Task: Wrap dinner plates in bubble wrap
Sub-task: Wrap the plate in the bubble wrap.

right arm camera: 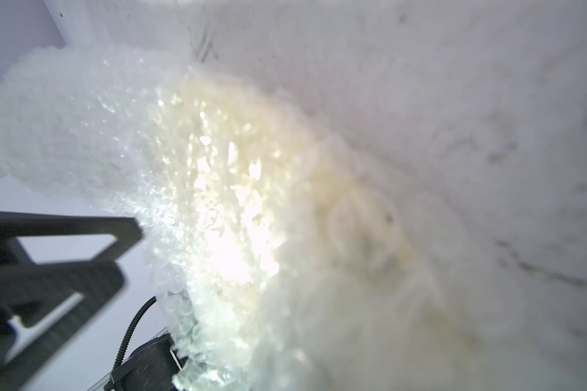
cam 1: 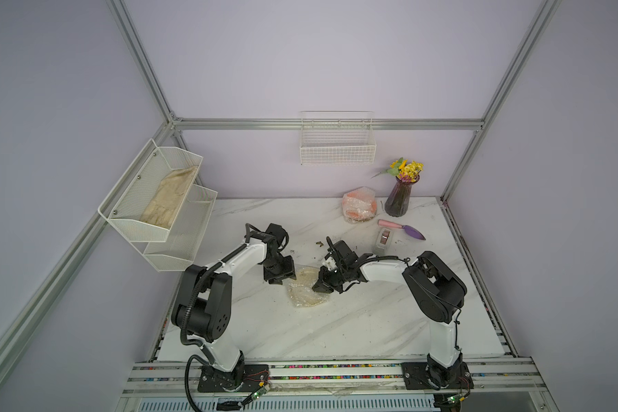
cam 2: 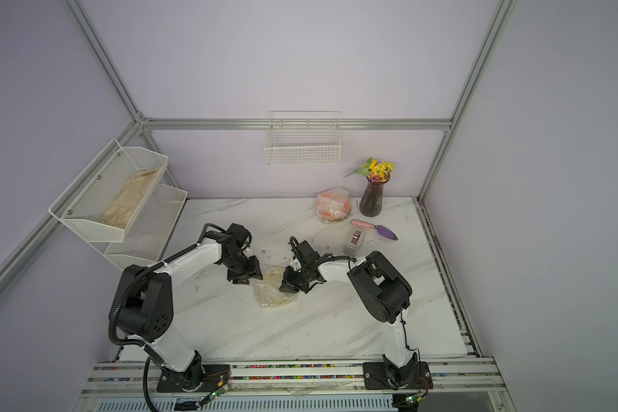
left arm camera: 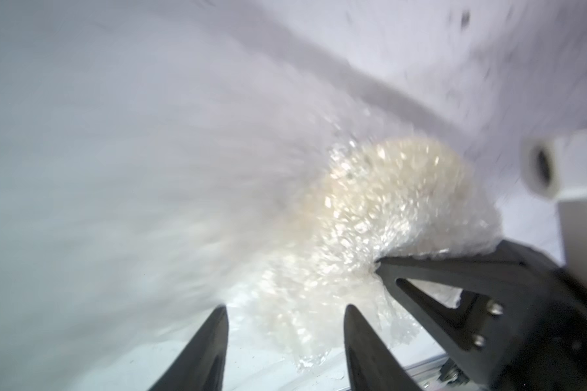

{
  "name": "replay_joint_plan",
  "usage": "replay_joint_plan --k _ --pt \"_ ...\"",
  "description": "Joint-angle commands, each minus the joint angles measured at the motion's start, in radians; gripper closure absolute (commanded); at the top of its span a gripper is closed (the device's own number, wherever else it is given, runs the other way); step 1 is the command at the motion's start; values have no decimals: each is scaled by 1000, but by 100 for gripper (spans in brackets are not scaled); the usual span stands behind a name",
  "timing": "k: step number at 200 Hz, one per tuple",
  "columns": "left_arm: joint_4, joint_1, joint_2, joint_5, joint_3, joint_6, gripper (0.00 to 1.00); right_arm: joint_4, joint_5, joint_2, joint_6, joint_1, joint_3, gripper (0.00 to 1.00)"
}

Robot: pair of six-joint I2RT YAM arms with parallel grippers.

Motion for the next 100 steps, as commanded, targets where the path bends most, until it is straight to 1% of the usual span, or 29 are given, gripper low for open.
replay_joint_plan --k 1,30,41,51,57,64,74,79,100 --pt "-72 64 -39 -93 98 77 34 -165 118 47 -15 -9 -52 99" --pt "-49 147 1 -14 133 117 30 -156 119 41 -7 -9 -60 99" --pt "-35 159 24 11 151 128 30 -158 120 38 -8 -9 -63 99" --pt "-26 166 46 32 166 133 32 -159 123 33 -8 -9 -64 99" --pt "-23 167 58 38 173 134 36 -159 125 32 -8 -10 -66 99" --pt "-13 170 69 50 175 139 42 -158 127 30 -8 -8 -66 99" --pt "9 173 82 70 175 143 59 -157 131 28 -5 -8 -66 100" --pt "17 172 87 76 178 144 65 -154 132 28 -3 -8 -67 100" --pt "27 174 114 83 198 156 76 -145 126 36 4 1 -60 100"
